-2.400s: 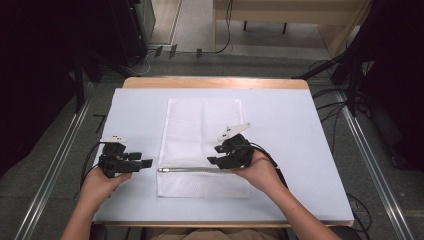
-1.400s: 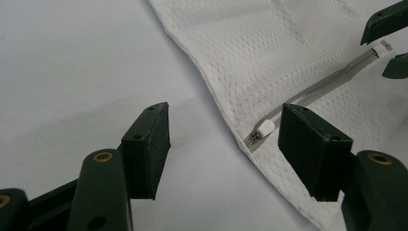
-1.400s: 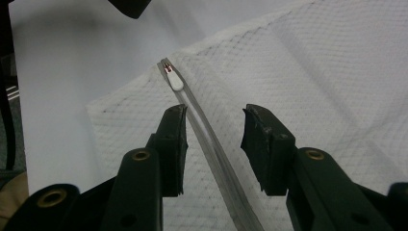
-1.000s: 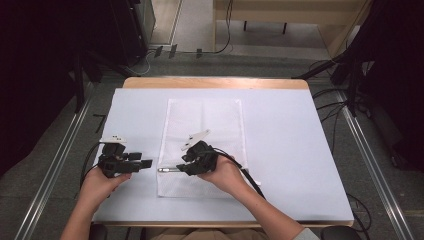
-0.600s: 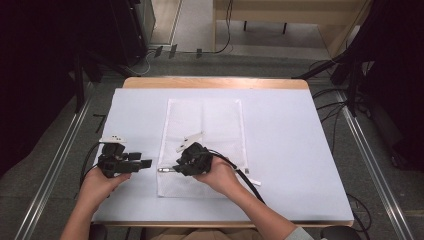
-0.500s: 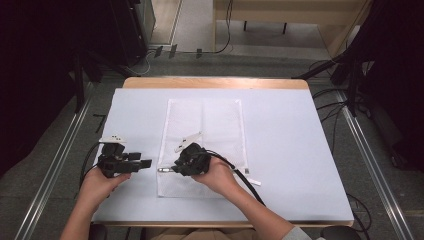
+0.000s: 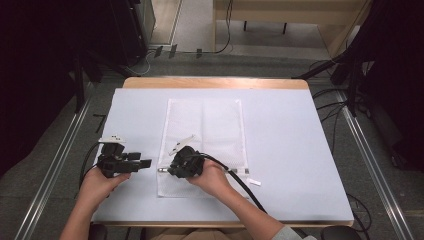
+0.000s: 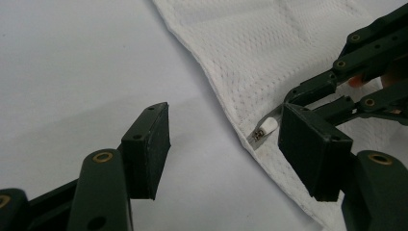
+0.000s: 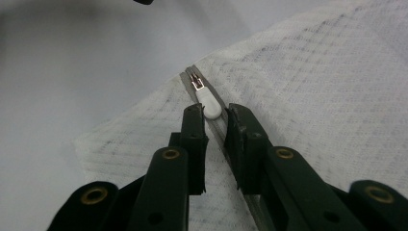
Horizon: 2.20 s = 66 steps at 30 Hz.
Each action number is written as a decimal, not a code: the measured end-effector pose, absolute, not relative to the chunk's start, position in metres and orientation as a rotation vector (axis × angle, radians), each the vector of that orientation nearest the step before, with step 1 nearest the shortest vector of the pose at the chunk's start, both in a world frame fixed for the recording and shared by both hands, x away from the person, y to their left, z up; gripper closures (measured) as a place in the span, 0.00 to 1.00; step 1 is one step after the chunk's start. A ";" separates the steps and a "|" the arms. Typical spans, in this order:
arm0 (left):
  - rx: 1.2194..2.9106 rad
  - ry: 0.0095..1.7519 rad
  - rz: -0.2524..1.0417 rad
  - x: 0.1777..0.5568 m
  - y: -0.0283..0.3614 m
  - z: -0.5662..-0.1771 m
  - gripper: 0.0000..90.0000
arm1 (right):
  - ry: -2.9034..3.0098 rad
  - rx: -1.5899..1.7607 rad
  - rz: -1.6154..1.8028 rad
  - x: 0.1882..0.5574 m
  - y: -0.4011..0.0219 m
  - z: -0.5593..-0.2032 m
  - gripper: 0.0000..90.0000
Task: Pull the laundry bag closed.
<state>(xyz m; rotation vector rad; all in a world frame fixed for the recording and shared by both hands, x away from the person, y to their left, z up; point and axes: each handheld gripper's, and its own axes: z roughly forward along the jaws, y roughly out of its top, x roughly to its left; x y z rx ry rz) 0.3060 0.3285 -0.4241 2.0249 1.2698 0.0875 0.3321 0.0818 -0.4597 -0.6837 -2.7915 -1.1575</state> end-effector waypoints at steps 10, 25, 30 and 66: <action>2.026 1.272 0.083 0.306 0.329 -0.424 0.40 | -2.793 -0.680 -1.157 0.333 0.093 -0.464 0.88; 2.022 1.273 0.082 0.306 0.330 -0.424 0.40 | -2.779 -0.663 -1.168 0.335 0.105 -0.464 0.91; 2.024 1.277 0.079 0.306 0.332 -0.424 0.40 | -2.765 -0.671 -1.182 0.336 0.107 -0.464 0.88; 2.006 1.273 0.066 0.304 0.338 -0.424 0.42 | -2.856 -0.558 -1.214 0.329 0.118 -0.463 0.98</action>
